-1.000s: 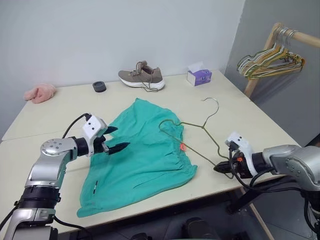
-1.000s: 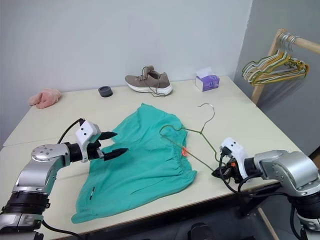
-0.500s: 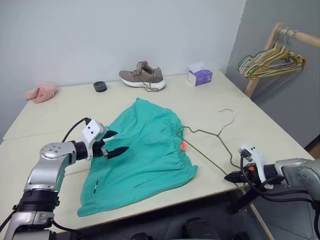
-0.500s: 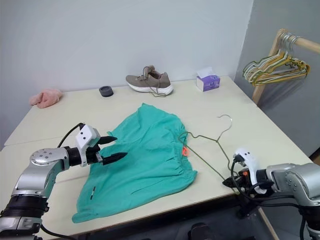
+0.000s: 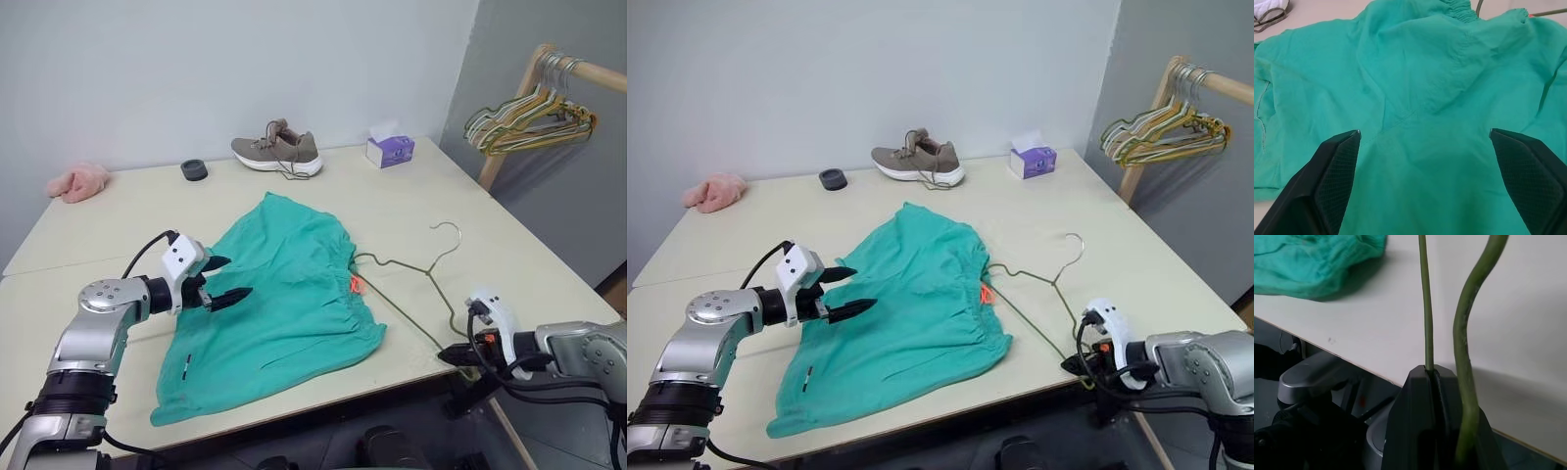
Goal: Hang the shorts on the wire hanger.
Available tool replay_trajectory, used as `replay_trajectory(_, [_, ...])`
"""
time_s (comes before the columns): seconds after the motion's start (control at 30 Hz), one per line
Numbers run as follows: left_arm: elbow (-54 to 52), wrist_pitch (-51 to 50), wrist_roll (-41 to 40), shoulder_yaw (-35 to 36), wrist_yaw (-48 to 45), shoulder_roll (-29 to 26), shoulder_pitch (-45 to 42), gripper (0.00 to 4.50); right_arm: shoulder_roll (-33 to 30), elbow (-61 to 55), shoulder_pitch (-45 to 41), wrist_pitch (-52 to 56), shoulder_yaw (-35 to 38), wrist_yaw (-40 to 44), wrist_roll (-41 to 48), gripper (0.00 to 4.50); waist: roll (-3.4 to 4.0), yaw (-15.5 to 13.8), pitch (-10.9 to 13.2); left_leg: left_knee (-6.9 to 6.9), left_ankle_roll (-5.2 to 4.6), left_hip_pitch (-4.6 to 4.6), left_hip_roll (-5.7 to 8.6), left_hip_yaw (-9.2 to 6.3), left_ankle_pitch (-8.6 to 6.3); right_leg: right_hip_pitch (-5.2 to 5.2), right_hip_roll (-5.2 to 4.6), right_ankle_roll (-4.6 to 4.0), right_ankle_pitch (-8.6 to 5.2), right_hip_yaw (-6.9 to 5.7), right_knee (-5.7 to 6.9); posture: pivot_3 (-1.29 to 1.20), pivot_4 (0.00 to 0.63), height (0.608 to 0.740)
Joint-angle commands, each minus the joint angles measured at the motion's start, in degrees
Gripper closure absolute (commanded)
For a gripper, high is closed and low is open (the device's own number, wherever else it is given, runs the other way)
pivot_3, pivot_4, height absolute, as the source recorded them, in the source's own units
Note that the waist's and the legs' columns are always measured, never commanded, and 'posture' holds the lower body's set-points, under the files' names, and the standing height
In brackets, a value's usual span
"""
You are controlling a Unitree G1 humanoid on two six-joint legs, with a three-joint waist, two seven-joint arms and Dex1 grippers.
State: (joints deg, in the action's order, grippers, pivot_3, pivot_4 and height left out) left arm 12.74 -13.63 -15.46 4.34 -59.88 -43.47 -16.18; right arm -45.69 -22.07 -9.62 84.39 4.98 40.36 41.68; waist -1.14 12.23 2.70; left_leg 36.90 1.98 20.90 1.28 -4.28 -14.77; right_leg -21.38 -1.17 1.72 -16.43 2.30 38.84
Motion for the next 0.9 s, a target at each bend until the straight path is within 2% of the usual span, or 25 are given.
replay_trajectory(0.03, [-1.08, 0.76, -0.13, 0.53, -0.01, -0.21, -1.09, 0.04, -2.09, -1.35, -2.46, -1.44, -1.29, 2.75, 1.87, 4.5, 0.0, -0.02, 0.0, 0.0, 0.0, 0.0, 0.0, 0.0, 0.0, 0.0, 0.0, 0.0, 0.0, 0.0, -0.01, -0.25, 0.0, 0.74])
replay_trajectory(0.23, [-1.66, 0.97, 0.02, 0.37, 0.68, 0.29, -0.65, 0.04, -0.96, 3.9, -6.48, -2.81, -7.66, 1.58, -1.52, 4.5, -0.01, -0.02, 0.0, 0.0, 0.0, 0.0, -0.01, -0.01, 0.0, 0.01, 0.0, 0.0, 0.0, 0.0, -0.03, -0.24, 0.0, 0.74])
replay_trajectory(0.4, [-2.11, 1.05, 0.11, 0.58, 0.78, 0.25, -0.01, 0.04, -0.84, 6.89, -9.22, -3.5, -10.7, 2.28, -2.58, 4.5, -0.01, -0.18, 0.0, 0.01, 0.0, 0.01, 0.01, 0.0, -0.01, 0.0, -0.03, 0.0, 0.0, 0.02, -0.03, -0.23, 0.0, 0.74])
replay_trajectory(0.5, [-2.2, 1.03, 0.16, 0.57, 0.96, 0.36, -0.01, 0.04, 1.48, 10.76, -12.06, -3.58, -11.68, 0.79, -3.94, 4.5, -0.01, -0.14, 0.0, 0.01, 0.0, 0.0, 0.0, 0.0, -0.01, 0.0, -0.03, 0.0, 0.01, 0.01, -0.02, -0.22, 0.0, 0.74])
replay_trajectory(0.7, [-2.91, 1.0, 0.21, 0.48, 1.22, 0.67, 0.36, 0.04, 10.96, 16.22, -16.74, 2.17, -7.69, -3.25, -3.0, 4.5, -0.03, -0.27, -0.01, 0.0, 0.0, 0.02, -0.01, -0.04, -0.01, -0.01, -0.03, 0.0, 0.01, 0.0, -0.01, -0.21, 0.0, 0.74])
replay_trajectory(0.8, [-2.94, 1.0, 0.25, 0.54, 1.31, 0.73, 0.35, 0.04, 16.42, 17.65, -18.25, 6.38, -3.67, -5.83, -2.95, 4.5, -0.02, -0.44, -0.01, 0.01, 0.0, 0.01, -0.02, -0.04, -0.01, -0.02, -0.03, 0.0, 0.01, 0.02, 0.04, -0.21, 0.0, 0.74])
replay_trajectory(0.9, [-3.03, 0.99, 0.2, 0.81, 1.75, 0.89, 0.44, 0.04, 25.31, 20.35, -19.67, 8.04, 4.37, -13.34, -1.54, 4.5, -0.02, -0.77, -0.01, 0.02, 0.0, 0.01, -0.01, -0.04, -0.01, -0.02, -0.05, 0.0, 0.02, 0.02, 0.05, -0.2, 0.0, 0.74])
